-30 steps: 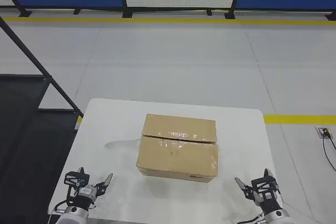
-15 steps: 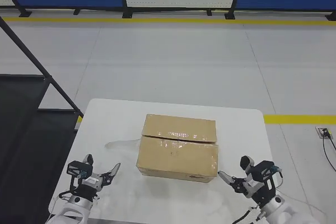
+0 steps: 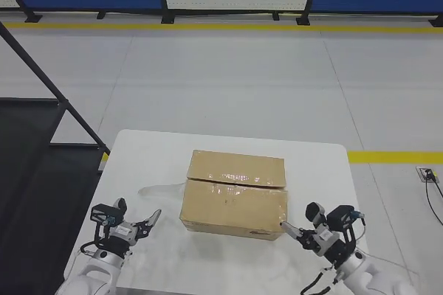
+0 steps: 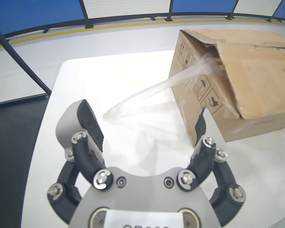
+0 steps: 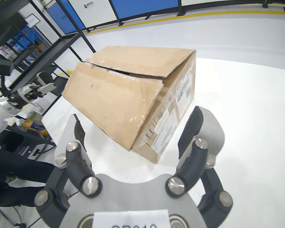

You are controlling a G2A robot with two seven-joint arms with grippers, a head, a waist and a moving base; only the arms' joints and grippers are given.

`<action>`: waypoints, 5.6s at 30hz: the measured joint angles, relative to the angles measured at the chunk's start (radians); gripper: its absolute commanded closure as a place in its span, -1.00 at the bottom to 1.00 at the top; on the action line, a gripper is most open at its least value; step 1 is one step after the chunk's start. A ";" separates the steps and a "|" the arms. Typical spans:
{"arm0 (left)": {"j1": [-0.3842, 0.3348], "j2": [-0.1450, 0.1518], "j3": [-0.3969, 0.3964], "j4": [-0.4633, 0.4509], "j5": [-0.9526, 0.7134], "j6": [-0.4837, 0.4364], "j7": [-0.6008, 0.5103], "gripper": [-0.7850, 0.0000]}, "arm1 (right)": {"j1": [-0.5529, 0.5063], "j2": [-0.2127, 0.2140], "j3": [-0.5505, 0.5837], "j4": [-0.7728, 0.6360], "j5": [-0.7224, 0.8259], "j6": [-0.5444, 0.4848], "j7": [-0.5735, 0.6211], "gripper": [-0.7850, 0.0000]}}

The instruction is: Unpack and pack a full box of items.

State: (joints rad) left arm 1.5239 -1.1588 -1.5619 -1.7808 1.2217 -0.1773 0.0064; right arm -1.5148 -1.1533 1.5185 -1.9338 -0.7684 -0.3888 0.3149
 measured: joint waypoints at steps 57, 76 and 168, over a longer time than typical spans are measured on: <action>-0.042 0.029 -0.006 0.006 -0.080 -0.542 -0.143 -1.00 | 0.313 0.258 -0.313 0.188 0.873 -0.402 0.715 -1.00; -0.064 0.039 0.008 0.036 -0.048 -0.574 -0.209 -1.00 | 0.456 0.252 -0.356 0.378 1.202 -0.219 0.637 -1.00; -0.076 0.052 0.000 0.118 -0.177 -0.170 -0.087 -1.00 | 0.963 -0.058 -0.597 0.936 1.026 -0.135 0.301 -1.00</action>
State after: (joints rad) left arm 1.4483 -1.1064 -1.5624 -1.6629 1.0445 -0.3477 -0.0811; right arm -0.5521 -1.2116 0.9217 -0.9981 0.2581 -0.5235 0.6158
